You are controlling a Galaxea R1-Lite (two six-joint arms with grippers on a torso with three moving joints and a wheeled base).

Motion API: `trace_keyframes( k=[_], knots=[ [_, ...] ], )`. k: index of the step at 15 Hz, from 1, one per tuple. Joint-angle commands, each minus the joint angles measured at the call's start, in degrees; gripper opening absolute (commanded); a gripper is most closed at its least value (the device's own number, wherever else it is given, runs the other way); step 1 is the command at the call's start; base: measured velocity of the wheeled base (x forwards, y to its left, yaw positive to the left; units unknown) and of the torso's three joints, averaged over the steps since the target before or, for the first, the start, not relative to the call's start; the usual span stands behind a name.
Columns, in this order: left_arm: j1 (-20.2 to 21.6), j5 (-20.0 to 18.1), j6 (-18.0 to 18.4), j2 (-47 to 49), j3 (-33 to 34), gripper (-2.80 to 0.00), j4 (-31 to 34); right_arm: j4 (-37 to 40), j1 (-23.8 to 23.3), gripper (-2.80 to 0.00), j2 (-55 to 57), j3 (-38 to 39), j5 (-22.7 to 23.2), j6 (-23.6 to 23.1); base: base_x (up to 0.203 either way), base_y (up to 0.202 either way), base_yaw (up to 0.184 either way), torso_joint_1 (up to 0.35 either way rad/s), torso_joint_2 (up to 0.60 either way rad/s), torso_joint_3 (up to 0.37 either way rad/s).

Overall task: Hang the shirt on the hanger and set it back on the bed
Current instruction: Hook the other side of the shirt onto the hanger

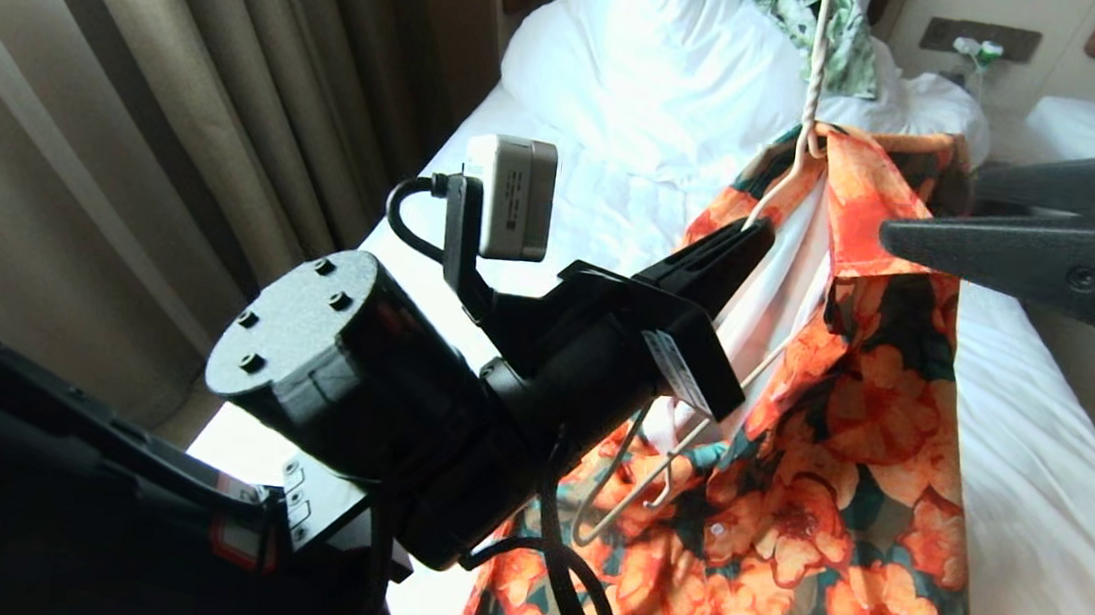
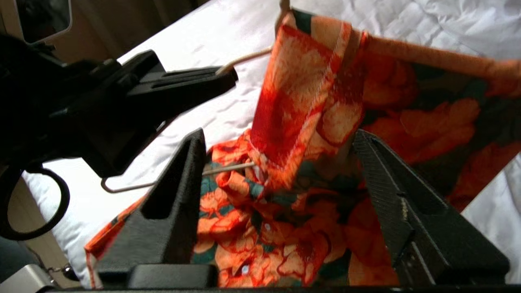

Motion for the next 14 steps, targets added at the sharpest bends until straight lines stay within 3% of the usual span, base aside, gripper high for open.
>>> trace_keyframes(
  k=[1,6,10,12,14],
  knots=[
    [0.06,-0.07,-0.03,-0.32,-0.11,-2.80,-0.48,2.54,-0.07,-2.80,-1.72,-0.17,-0.11,0.03,0.000,0.000,0.000,0.000,0.00,0.000],
    [0.06,0.03,-0.03,-0.67,-0.10,-2.80,-0.48,17.69,-1.52,-2.80,-2.88,-8.20,-0.45,5.69,0.000,0.000,0.000,0.000,0.00,0.000],
    [-0.11,0.11,-0.03,-1.21,0.61,-2.80,-0.48,28.06,-9.28,-2.80,2.43,-19.46,0.38,7.76,0.000,0.000,0.000,0.000,0.00,0.000],
    [-0.20,0.28,-0.03,-1.28,0.98,-2.80,-0.48,30.34,-12.55,-2.80,6.17,-24.97,3.82,6.62,0.000,0.000,0.000,0.000,0.00,0.000],
    [-0.29,0.19,-0.12,-1.74,1.94,-2.80,-0.48,34.47,-18.64,-2.80,9.24,-30.77,13.17,1.33,0.000,0.000,0.000,0.000,0.00,0.000]
  ],
)
